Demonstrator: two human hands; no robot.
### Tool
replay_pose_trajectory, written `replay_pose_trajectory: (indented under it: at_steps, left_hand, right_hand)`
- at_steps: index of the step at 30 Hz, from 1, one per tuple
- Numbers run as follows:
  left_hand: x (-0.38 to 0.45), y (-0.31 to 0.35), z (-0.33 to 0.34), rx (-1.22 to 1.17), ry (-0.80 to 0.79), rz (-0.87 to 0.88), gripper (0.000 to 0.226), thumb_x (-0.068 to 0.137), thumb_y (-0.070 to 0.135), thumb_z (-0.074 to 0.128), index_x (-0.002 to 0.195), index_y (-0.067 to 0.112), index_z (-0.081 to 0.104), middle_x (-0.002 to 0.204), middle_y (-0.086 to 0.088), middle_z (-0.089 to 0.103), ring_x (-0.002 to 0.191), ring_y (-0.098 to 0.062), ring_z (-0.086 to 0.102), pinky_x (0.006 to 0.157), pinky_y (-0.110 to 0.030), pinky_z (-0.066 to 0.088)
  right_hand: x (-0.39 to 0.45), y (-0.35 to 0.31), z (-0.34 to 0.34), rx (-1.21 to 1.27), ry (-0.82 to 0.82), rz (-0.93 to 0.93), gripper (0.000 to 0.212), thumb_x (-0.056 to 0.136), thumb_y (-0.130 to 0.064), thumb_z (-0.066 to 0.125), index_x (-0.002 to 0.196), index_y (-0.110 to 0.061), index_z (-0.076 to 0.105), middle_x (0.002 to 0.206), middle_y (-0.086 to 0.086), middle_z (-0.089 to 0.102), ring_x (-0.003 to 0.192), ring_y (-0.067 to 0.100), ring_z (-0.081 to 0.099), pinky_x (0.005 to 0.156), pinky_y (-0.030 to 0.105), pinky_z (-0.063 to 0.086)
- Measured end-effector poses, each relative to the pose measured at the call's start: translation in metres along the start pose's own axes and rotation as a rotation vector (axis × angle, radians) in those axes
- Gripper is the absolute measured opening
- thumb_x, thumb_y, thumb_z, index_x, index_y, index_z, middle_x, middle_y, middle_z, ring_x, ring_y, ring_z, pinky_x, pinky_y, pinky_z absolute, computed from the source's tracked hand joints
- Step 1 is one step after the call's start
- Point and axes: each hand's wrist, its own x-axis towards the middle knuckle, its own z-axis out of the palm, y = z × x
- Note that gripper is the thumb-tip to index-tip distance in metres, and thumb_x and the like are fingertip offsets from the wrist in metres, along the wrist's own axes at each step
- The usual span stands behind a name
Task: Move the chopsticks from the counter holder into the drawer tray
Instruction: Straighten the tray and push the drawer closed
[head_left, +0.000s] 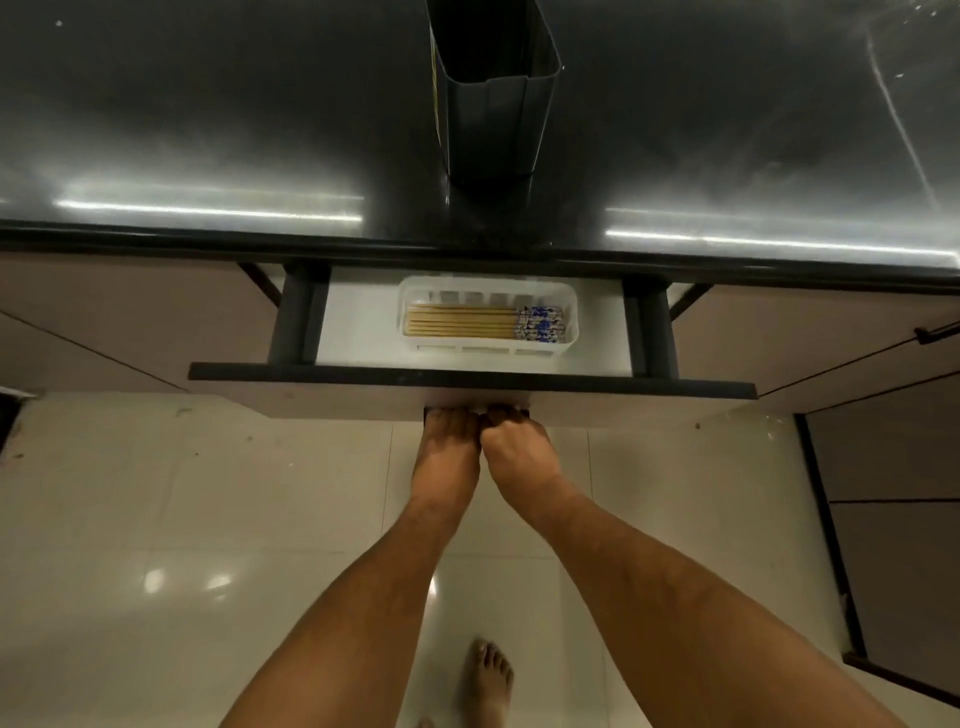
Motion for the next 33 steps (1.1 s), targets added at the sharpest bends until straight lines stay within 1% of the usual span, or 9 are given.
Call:
replay_pose_trajectory:
  at_steps: [7,10,13,16,18,25,30,32,33]
  left_hand:
    - [0.07,-0.026,-0.021,-0.072,0.094,-0.045,0.05,0.082,0.012,0.072,0.13,0.015,0.058,0.13,-0.011,0.055,0.128,-0.031,0.047,0.118,-0.045,0.026]
    - [0.103,-0.038,-0.027,-0.07,0.098,-0.064,0.059,0.082,0.015,0.071,0.138,0.014,0.051,0.135,-0.011,0.05,0.13,-0.031,0.044,0.117,-0.044,0.026]
    - [0.124,-0.045,-0.032,0.008,0.048,-0.074,0.068,0.083,0.024,0.073,0.143,0.015,0.042,0.138,-0.01,0.048,0.131,-0.03,0.044,0.116,-0.043,0.029]
    - [0.132,-0.05,-0.029,0.057,0.07,-0.067,0.064,0.086,0.022,0.071,0.143,0.015,0.042,0.14,-0.01,0.047,0.134,-0.031,0.043,0.118,-0.045,0.027]
    - [0.137,-0.053,-0.027,0.025,0.114,-0.056,0.059,0.09,0.019,0.067,0.143,0.014,0.042,0.144,-0.009,0.047,0.138,-0.031,0.042,0.121,-0.045,0.024]
    - [0.146,-0.066,-0.034,-0.456,0.316,-0.061,0.046,0.097,0.006,0.059,0.142,0.012,0.052,0.143,-0.012,0.056,0.138,-0.031,0.046,0.121,-0.039,0.03]
    - [0.142,-0.077,-0.058,-0.697,0.143,-0.096,0.045,0.096,0.007,0.059,0.138,0.019,0.052,0.139,-0.011,0.054,0.125,-0.029,0.054,0.102,-0.036,0.047]
    - [0.131,-0.08,-0.066,-0.661,0.143,-0.117,0.055,0.089,0.009,0.068,0.139,0.021,0.049,0.14,-0.008,0.052,0.126,-0.027,0.053,0.105,-0.037,0.045]
    - [0.12,-0.082,-0.066,-0.616,0.193,-0.078,0.055,0.088,0.013,0.069,0.139,0.019,0.049,0.141,-0.008,0.053,0.126,-0.027,0.053,0.108,-0.038,0.044]
  right_hand:
    - [0.068,0.028,-0.025,0.039,0.079,0.027,0.019,0.094,-0.007,0.065,0.111,-0.009,0.073,0.107,0.011,0.073,0.095,0.028,0.07,0.088,0.039,0.054]
    - [0.095,0.039,-0.034,0.026,0.067,0.039,0.024,0.096,-0.009,0.063,0.118,-0.01,0.07,0.117,0.011,0.069,0.108,0.03,0.066,0.095,0.039,0.051]
    - [0.116,0.046,-0.039,-0.025,0.01,0.038,0.044,0.095,-0.016,0.067,0.137,-0.011,0.058,0.137,0.011,0.059,0.127,0.031,0.056,0.108,0.04,0.044]
    - [0.129,0.048,-0.043,-0.086,-0.059,0.081,0.057,0.092,-0.017,0.073,0.144,-0.013,0.051,0.144,0.01,0.054,0.131,0.03,0.054,0.109,0.04,0.045]
    - [0.136,0.048,-0.044,-0.096,-0.053,0.105,0.052,0.092,-0.014,0.071,0.141,-0.012,0.054,0.142,0.01,0.055,0.128,0.03,0.056,0.105,0.04,0.048]
    - [0.142,0.051,-0.043,-0.026,0.135,0.137,0.035,0.096,-0.008,0.065,0.13,-0.014,0.061,0.129,0.009,0.064,0.114,0.027,0.066,0.092,0.037,0.056]
    - [0.134,0.048,-0.055,0.111,0.083,0.162,0.04,0.103,-0.013,0.055,0.143,-0.015,0.05,0.141,0.011,0.057,0.126,0.029,0.059,0.103,0.038,0.051]
    - [0.123,0.042,-0.056,0.118,0.124,0.13,0.037,0.103,-0.014,0.054,0.14,-0.013,0.054,0.139,0.012,0.058,0.124,0.028,0.058,0.106,0.037,0.048]
    - [0.114,0.04,-0.056,0.112,0.127,0.107,0.033,0.102,-0.014,0.056,0.135,-0.011,0.058,0.131,0.013,0.062,0.114,0.025,0.063,0.101,0.036,0.051]
